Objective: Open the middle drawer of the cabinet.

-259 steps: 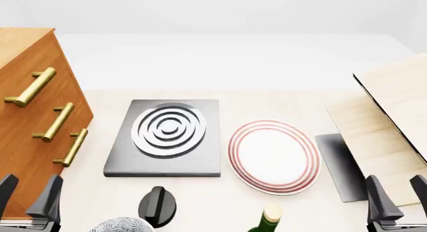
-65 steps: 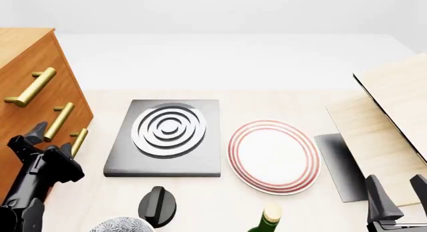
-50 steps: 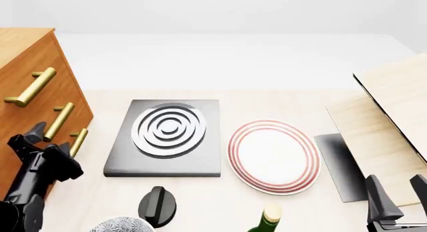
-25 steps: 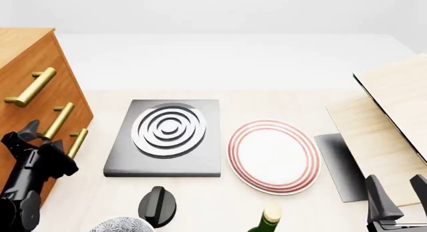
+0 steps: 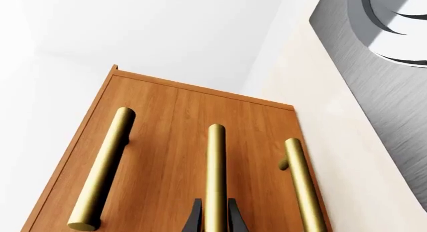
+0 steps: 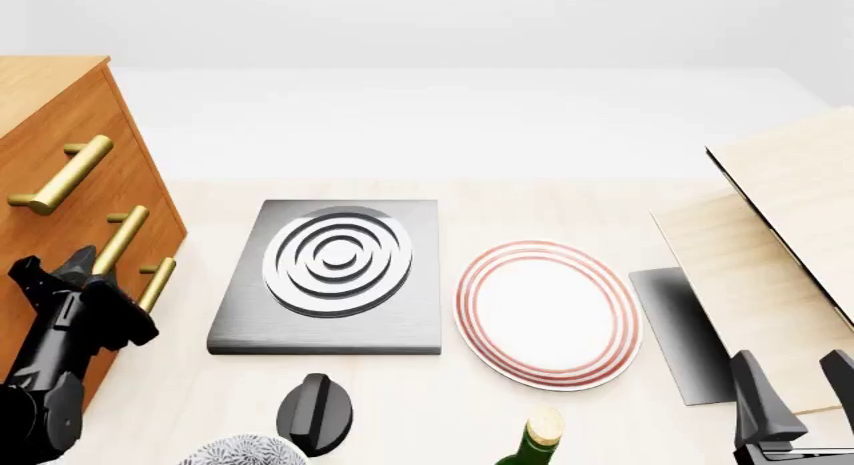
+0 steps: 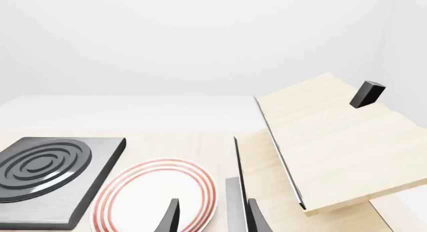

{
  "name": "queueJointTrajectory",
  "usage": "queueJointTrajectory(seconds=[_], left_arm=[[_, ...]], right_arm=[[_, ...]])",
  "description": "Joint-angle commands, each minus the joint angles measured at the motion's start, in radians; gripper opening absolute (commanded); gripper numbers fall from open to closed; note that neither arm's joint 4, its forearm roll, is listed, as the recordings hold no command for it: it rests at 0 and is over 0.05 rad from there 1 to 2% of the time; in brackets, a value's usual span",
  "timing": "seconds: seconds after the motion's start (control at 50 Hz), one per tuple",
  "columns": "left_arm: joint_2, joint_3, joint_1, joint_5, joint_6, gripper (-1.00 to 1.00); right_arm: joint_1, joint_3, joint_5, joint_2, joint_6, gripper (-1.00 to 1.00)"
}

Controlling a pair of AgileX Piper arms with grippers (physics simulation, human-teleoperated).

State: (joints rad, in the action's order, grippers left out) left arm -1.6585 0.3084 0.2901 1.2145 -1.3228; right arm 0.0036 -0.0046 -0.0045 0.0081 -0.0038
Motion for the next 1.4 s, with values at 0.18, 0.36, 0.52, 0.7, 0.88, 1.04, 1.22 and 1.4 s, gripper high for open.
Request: queueJointTrajectory(seconds=[0.18,0.36,0.52,0.7,0.88,1.04,1.22,1.4], left_arm=[[0.015,0.002,0.006,0.005,-0.026,-1.00],[0.007,0.007,-0.012,0.005,-0.048,-1.00],[0.033,0.002,-0.078,0.005,-0.075,-1.00],[0.049,0.007,-0.171,0.005,-0.087,-1.00],[0.008,0.037,-0.224,0.005,-0.114,-1.00],[-0.035,0.080,-0.285,0.005,-0.131,-1.00],[-0.085,0.119,-0.355,0.005,-0.155,-1.00],[-0.098,0.119,-0.400,0.005,-0.165,-1.00]], right_arm=[[0.000,0.000,0.000,0.000,0.000,1.00],[0.000,0.000,0.000,0.000,0.000,1.00],[0.000,0.000,0.000,0.000,0.000,1.00],[0.000,0.000,0.000,0.000,0.000,1.00],[0.000,0.000,0.000,0.000,0.000,1.00],[0.000,0.000,0.000,0.000,0.000,1.00],[0.000,0.000,0.000,0.000,0.000,1.00],[0.000,0.000,0.000,0.000,0.000,1.00]])
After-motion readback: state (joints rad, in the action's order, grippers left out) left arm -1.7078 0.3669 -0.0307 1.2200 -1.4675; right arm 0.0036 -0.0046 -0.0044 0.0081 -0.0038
